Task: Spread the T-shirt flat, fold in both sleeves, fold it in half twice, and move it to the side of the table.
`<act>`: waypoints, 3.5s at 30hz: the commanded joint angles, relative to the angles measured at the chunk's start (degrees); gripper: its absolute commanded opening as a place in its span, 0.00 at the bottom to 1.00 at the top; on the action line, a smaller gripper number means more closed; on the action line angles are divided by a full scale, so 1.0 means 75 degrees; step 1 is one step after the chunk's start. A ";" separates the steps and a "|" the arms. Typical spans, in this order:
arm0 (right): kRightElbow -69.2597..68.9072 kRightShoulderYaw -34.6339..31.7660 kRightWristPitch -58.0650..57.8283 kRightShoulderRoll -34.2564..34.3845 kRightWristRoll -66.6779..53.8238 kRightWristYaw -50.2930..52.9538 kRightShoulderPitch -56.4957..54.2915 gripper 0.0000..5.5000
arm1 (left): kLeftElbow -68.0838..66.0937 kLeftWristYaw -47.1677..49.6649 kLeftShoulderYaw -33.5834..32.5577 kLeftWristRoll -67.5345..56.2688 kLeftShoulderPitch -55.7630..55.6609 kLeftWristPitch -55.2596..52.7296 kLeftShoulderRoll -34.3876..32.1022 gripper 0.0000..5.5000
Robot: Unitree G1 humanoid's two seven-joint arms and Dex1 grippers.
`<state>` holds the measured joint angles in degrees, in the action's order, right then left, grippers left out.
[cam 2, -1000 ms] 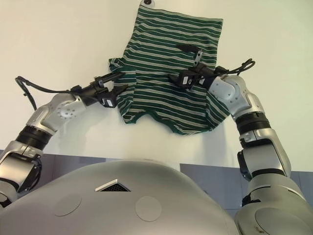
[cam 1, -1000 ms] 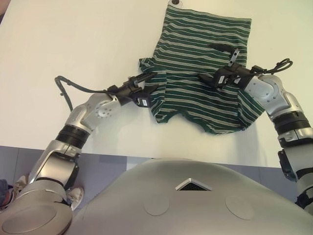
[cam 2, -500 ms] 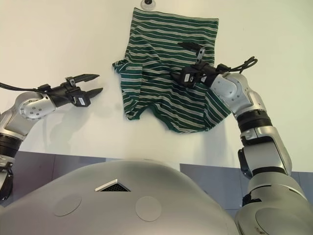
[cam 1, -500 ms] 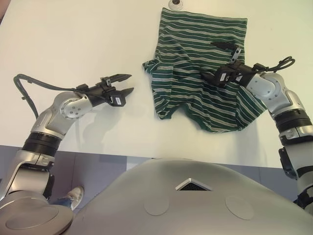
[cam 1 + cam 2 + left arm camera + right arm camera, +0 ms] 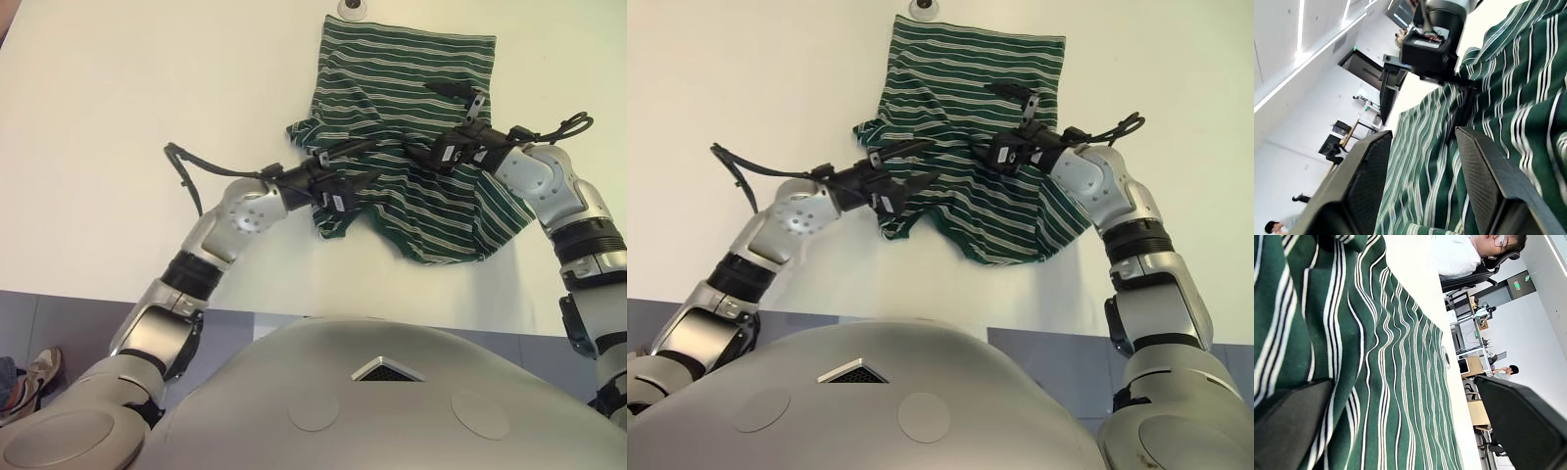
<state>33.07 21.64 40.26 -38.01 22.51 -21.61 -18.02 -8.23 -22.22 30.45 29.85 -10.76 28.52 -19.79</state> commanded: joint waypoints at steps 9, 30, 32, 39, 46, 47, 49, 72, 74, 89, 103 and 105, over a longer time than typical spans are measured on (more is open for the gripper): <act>0.0358 0.0494 -0.0532 0.0058 0.0605 -0.0208 0.0610 0.98 | -0.1090 0.1443 0.0834 0.3896 -0.0676 -0.1415 -0.1253 0.44; 0.0781 0.0650 -0.0866 -0.0113 0.0767 -0.0024 0.0523 0.98 | 0.2154 0.1106 -0.2459 0.1007 0.1329 -0.1018 -0.3287 0.44; 0.0761 0.0668 -0.0875 -0.0080 0.0768 -0.0043 0.0507 0.98 | 0.2228 0.0990 -0.2125 0.0662 0.0997 -0.0873 -0.2741 0.44; 0.0800 0.0773 -0.0890 0.0068 0.0804 -0.0009 0.0469 0.98 | 0.1187 0.0248 -0.0735 -0.0761 -0.0051 -0.1117 -0.0199 0.44; 0.0767 0.0824 -0.0895 0.0123 0.0774 0.0026 0.0536 0.98 | 0.0077 0.0232 0.0035 -0.0540 0.0163 -0.1898 0.0710 0.44; 0.0771 0.0827 -0.0897 0.0132 0.0770 0.0030 0.0544 0.98 | -0.0136 0.0452 0.0081 -0.0248 0.0099 -0.1961 0.0693 0.44; 0.0757 0.0828 -0.0905 0.0139 0.0761 0.0032 0.0555 0.98 | -0.0388 0.0825 -0.0047 -0.0103 0.0075 -0.2134 0.0882 0.44; 0.0793 0.0829 -0.0987 0.0200 0.0713 0.0195 0.0718 0.98 | 0.1302 0.2159 -0.3102 -0.2755 0.2113 -0.4868 0.2130 0.44; 0.0815 0.0841 -0.0991 0.0213 0.0727 0.0209 0.0699 0.98 | 0.1619 0.1866 -0.2870 -0.2870 0.2206 -0.4867 0.2128 0.44; 0.0966 0.0880 -0.0987 0.0289 0.0775 0.0207 0.0518 0.98 | 0.2260 0.1293 -0.1335 -0.2673 0.2501 -0.4774 0.2064 0.44; 0.0939 0.0898 -0.0959 0.0294 0.0777 0.0199 0.0550 0.98 | 0.0779 0.1648 -0.1318 -0.2331 0.2092 -0.4476 0.2055 0.33; 0.0925 0.0897 -0.0958 0.0288 0.0772 0.0194 0.0565 0.98 | 0.0755 0.1663 -0.1332 -0.2332 0.2098 -0.4422 0.2069 0.26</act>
<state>35.28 23.72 37.63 -36.50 22.66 -16.61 -19.34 -1.40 -10.29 20.73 11.85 4.99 -4.27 -3.83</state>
